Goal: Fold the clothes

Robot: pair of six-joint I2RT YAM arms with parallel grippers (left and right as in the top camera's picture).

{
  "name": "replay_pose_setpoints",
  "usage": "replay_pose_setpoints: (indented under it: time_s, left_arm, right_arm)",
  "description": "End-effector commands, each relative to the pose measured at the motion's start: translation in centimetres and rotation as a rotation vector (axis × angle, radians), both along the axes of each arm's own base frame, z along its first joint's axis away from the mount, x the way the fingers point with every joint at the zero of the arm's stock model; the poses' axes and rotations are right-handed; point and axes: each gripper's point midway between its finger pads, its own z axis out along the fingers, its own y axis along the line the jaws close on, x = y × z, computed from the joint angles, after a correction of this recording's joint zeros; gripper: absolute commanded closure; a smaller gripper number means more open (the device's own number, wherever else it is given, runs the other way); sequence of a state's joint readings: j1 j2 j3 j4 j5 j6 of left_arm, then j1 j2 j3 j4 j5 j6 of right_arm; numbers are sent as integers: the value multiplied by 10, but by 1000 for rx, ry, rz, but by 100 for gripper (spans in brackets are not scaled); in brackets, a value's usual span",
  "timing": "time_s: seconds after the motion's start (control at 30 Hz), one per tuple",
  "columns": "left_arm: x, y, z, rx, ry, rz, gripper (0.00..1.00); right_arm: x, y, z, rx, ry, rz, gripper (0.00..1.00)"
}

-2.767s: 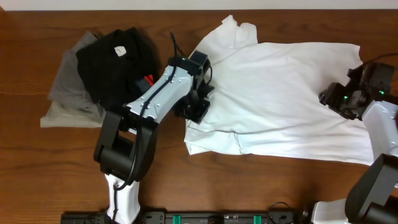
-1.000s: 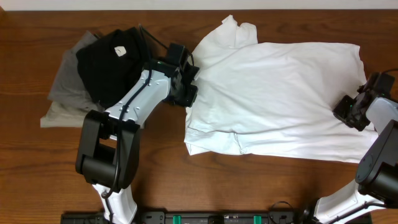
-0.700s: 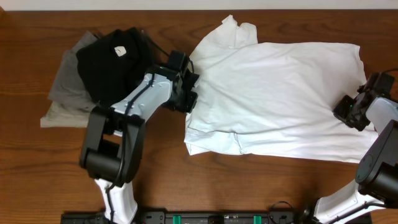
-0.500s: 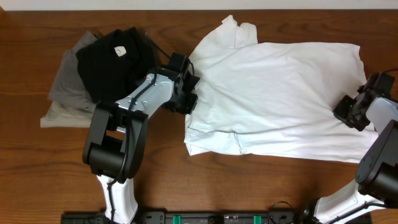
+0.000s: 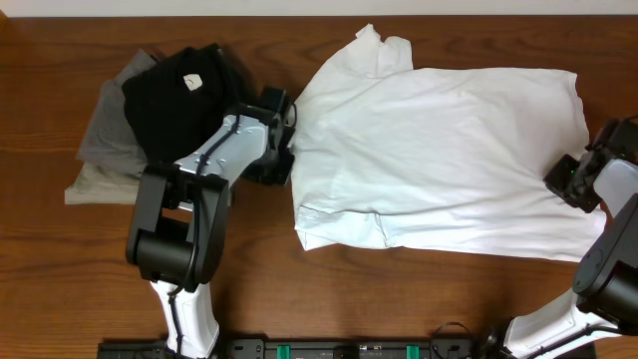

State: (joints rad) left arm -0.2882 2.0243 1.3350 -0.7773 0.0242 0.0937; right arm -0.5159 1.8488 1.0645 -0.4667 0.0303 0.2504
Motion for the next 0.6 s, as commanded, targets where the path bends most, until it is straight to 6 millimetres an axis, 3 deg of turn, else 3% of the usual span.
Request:
replay_pose_setpoints:
  time_s: [0.0, 0.2, 0.3, 0.43, 0.57]
  left_arm:
    - [-2, 13, -6, 48, 9, 34, 94]
    - [2, 11, 13, 40, -2, 33, 94]
    - [7, 6, 43, 8, -46, 33, 92]
    - [8, -9, 79, -99, -112, 27, 83]
    - [-1, -34, 120, -274, -158, 2, 63]
  right_arm:
    - [7, 0, 1, 13, -34, 65, 76]
    - [37, 22, 19, 91, -187, 262, 66]
    - [50, 34, 48, 132, -304, 338, 57]
    - [49, 33, 88, 99, -381, 326, 51]
    - [38, 38, 132, 77, -439, 288, 46]
